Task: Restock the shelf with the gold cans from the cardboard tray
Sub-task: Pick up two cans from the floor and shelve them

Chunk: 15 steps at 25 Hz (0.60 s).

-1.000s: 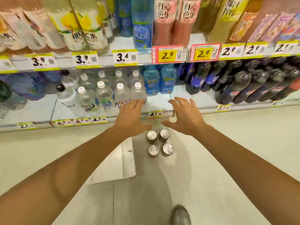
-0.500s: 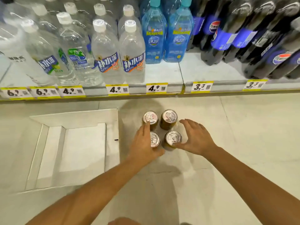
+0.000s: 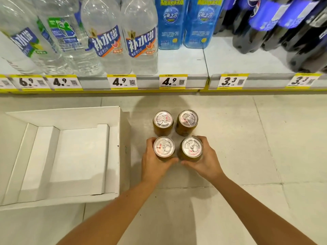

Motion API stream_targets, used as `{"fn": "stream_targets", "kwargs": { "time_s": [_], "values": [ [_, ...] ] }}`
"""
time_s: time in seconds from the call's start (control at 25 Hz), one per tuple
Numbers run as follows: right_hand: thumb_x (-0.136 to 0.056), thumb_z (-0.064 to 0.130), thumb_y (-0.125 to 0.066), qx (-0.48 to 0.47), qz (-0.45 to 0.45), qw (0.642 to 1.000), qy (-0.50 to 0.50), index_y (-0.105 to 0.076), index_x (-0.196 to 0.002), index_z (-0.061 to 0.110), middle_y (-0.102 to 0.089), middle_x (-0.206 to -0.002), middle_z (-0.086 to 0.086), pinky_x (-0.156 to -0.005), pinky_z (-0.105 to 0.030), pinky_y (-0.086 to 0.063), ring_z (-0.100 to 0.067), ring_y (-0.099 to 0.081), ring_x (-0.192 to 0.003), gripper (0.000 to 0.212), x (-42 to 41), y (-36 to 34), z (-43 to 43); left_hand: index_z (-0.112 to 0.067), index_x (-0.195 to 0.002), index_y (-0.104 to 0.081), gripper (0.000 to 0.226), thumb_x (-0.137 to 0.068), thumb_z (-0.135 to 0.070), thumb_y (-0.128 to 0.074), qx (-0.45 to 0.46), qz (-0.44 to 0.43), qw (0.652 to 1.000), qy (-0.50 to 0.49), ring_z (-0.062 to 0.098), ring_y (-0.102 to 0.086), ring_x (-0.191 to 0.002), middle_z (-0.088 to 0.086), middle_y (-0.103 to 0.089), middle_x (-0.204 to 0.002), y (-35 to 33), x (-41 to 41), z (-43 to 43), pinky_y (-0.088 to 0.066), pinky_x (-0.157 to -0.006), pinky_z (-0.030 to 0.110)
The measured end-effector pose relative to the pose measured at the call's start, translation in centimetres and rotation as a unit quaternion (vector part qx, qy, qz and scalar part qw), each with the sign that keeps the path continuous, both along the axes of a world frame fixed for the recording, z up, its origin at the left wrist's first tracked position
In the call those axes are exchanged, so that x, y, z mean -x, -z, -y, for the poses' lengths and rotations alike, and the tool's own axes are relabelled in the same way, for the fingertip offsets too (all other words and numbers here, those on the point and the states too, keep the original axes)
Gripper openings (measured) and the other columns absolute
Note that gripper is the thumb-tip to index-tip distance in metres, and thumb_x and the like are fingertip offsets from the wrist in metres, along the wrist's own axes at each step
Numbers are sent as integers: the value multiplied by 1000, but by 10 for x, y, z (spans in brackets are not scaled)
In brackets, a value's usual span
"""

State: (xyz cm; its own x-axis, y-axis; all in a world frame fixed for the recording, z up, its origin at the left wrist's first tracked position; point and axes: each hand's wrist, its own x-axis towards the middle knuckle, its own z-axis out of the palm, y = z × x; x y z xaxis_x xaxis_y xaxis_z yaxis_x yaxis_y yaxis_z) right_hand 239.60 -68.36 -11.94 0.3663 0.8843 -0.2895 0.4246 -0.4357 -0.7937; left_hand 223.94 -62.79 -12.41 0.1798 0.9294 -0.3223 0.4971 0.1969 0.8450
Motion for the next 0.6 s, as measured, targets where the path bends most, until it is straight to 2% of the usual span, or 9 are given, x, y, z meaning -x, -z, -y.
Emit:
{"fn": "stream_targets", "kwargs": {
  "time_s": [0.08, 0.2, 0.32, 0.4, 0.48, 0.6],
  "values": [
    [-49, 21, -91, -14, -10, 1000, 9, -41, -111, 27, -63, -107, 5, -85, -19, -47, -16, -61, -104, 80, 0, 4, -1, -27, -104, -38, 75, -50, -17, -89, -15, 10, 1000, -5, 16, -58, -98, -4, -61, -102, 0, -1, 1, -44, -79, 25],
    [-52, 23, -90, -14, -13, 1000, 13, -43, -107, 29, -64, -100, 8, -75, -6, -45, -9, -63, -94, 73, -2, -1, -2, -24, -102, -43, 68, -51, -21, -89, -15, 28, 999, -13, 18, -62, -97, -4, -64, -100, -4, -4, -1, -48, -76, 24],
    [-53, 22, -90, -21, -25, 999, 30, -47, -106, 28, -64, -93, 16, -70, 0, -45, 10, -62, -83, 68, -10, -38, -3, -28, -97, -46, 65, -47, -37, -86, -14, 48, 999, 11, 5, -63, -93, -15, -65, -95, -40, -5, -8, -51, -77, 21],
    [-54, 16, -89, -35, -44, 997, 53, -51, -106, 25, -65, -92, 17, -71, -1, -45, 16, -60, -82, 66, -19, -85, -4, -26, -101, -48, 66, -49, -31, -89, -31, 64, 997, 38, -9, -61, -87, -20, -63, -92, -94, -5, -17, -46, -72, 6],
    [-53, 18, -89, -47, -57, 995, 61, -55, -107, 26, -67, -94, 16, -73, -6, -47, 15, -60, -84, 65, -26, -144, -10, -19, -103, -53, 61, -54, -16, -89, -33, 93, 994, 48, -18, -59, -80, -19, -64, -89, -155, -4, -28, -42, -67, -1],
    [-44, 43, -82, -68, -65, 994, 63, -57, -98, 34, -68, -93, 14, -72, -9, -46, 10, -61, -83, 61, -36, -273, -29, -29, -96, -58, 56, -54, -9, -88, -26, 126, 990, 62, -17, -61, -78, -19, -67, -87, -282, -2, -54, -44, -68, 0]
  ]
}}
